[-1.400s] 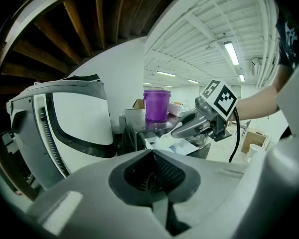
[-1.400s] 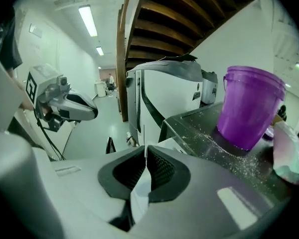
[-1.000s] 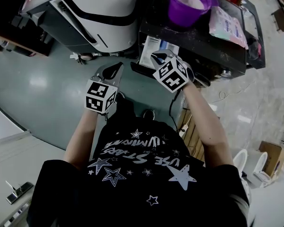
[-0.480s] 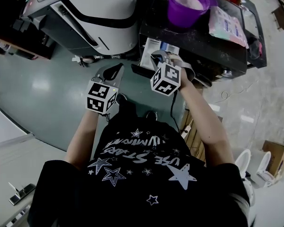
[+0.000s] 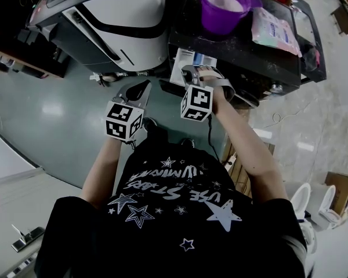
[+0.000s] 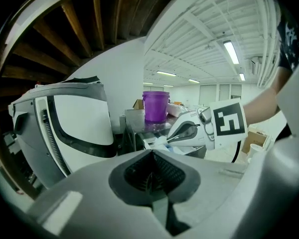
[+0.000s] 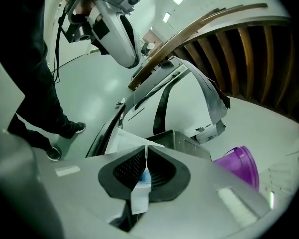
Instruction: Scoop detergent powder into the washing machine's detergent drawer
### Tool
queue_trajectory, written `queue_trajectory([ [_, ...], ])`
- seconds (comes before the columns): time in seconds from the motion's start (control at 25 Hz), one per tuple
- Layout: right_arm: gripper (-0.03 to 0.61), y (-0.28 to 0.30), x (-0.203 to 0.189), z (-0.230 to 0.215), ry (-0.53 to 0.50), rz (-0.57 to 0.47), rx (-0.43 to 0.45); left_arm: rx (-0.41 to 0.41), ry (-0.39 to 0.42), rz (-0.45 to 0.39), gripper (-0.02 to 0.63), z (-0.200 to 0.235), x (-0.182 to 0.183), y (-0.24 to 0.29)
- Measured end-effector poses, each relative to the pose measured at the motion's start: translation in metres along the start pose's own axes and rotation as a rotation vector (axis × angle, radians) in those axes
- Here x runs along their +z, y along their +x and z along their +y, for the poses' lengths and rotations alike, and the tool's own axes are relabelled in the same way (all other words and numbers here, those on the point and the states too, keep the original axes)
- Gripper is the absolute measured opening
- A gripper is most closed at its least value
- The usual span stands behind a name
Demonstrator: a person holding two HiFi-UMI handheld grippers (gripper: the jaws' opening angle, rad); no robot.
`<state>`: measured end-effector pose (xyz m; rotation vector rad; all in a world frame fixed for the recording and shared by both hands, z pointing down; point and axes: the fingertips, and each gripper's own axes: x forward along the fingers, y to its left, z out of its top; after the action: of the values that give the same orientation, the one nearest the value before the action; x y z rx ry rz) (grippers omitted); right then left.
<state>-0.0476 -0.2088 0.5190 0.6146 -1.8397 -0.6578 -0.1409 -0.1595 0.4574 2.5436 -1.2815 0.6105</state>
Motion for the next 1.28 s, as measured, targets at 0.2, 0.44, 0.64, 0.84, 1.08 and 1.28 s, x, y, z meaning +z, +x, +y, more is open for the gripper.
queue_trajectory([
  [0.2, 0.035, -0.005, -0.001, -0.004, 0.083, -0.041, 0.001, 0.053, -0.021, 0.004, 0.002, -0.005, -0.002, -0.013],
  [0.44, 0.035, -0.018, 0.002, -0.006, 0.323, -0.15, 0.076, 0.117, -0.079, 0.037, 0.002, -0.017, -0.025, -0.036],
  [0.64, 0.035, -0.027, -0.001, -0.017, 0.586, -0.215, 0.14, 0.115, -0.091, 0.054, 0.002, -0.027, -0.034, -0.04],
  [0.84, 0.035, -0.031, -0.01, -0.028, 0.834, -0.27, 0.177, 0.09, -0.083, 0.032, 0.002, -0.039, -0.032, -0.04],
  [1.08, 0.035, -0.044, -0.019, -0.032, 1.055, -0.31, 0.198, 0.096, -0.092, 0.019, 0.002, -0.042, -0.037, -0.057],
  [1.28, 0.034, -0.06, -0.012, -0.033, 1.189, -0.376, 0.248, 0.132, -0.13, -0.017, 0.002, -0.048, -0.041, -0.074],
])
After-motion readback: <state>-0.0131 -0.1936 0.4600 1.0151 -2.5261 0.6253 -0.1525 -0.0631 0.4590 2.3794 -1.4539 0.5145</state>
